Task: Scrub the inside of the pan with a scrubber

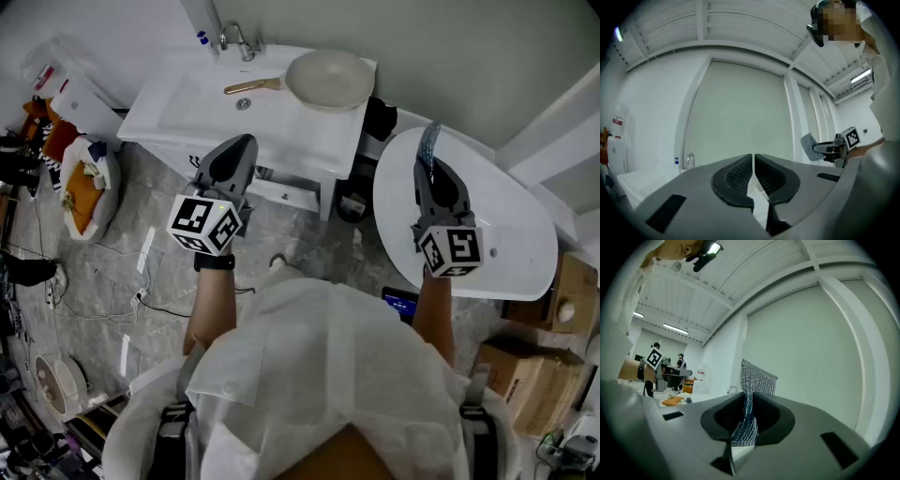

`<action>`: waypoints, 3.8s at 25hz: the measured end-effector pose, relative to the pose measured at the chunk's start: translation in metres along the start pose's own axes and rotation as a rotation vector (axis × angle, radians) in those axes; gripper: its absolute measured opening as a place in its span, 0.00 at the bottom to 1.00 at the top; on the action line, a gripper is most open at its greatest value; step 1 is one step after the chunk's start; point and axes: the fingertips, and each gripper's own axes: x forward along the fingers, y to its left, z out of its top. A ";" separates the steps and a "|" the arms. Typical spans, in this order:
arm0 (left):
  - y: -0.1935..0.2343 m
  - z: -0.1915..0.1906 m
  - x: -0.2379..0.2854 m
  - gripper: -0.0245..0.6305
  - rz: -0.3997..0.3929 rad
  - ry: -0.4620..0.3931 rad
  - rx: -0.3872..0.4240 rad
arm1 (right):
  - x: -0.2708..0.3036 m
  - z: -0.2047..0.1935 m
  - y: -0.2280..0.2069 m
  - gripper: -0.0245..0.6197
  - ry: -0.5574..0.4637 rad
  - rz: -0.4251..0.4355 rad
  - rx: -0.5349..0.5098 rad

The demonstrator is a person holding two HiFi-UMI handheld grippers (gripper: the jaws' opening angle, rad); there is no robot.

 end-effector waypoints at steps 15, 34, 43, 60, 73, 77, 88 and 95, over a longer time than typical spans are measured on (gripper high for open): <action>0.006 0.005 -0.003 0.08 -0.010 0.001 0.016 | 0.001 0.011 0.002 0.12 -0.021 -0.013 -0.016; 0.015 -0.006 0.000 0.08 -0.016 0.012 0.001 | 0.006 0.001 0.008 0.12 -0.017 0.009 0.090; 0.054 -0.041 0.010 0.08 0.048 0.059 -0.051 | 0.061 0.005 -0.009 0.12 -0.029 0.028 0.085; 0.200 -0.024 0.164 0.08 -0.092 -0.068 -0.104 | 0.255 -0.003 -0.043 0.12 0.024 -0.028 0.044; 0.259 -0.040 0.250 0.08 -0.185 -0.023 -0.115 | 0.313 -0.037 -0.060 0.12 0.113 -0.127 0.058; 0.253 -0.045 0.273 0.08 -0.205 -0.004 -0.117 | 0.316 -0.045 -0.074 0.12 0.136 -0.130 0.061; 0.233 -0.075 0.303 0.08 -0.150 0.105 -0.112 | 0.367 -0.078 -0.102 0.12 0.177 0.042 0.113; 0.232 -0.108 0.316 0.08 -0.103 0.172 -0.099 | 0.410 -0.110 -0.094 0.12 0.232 0.190 0.123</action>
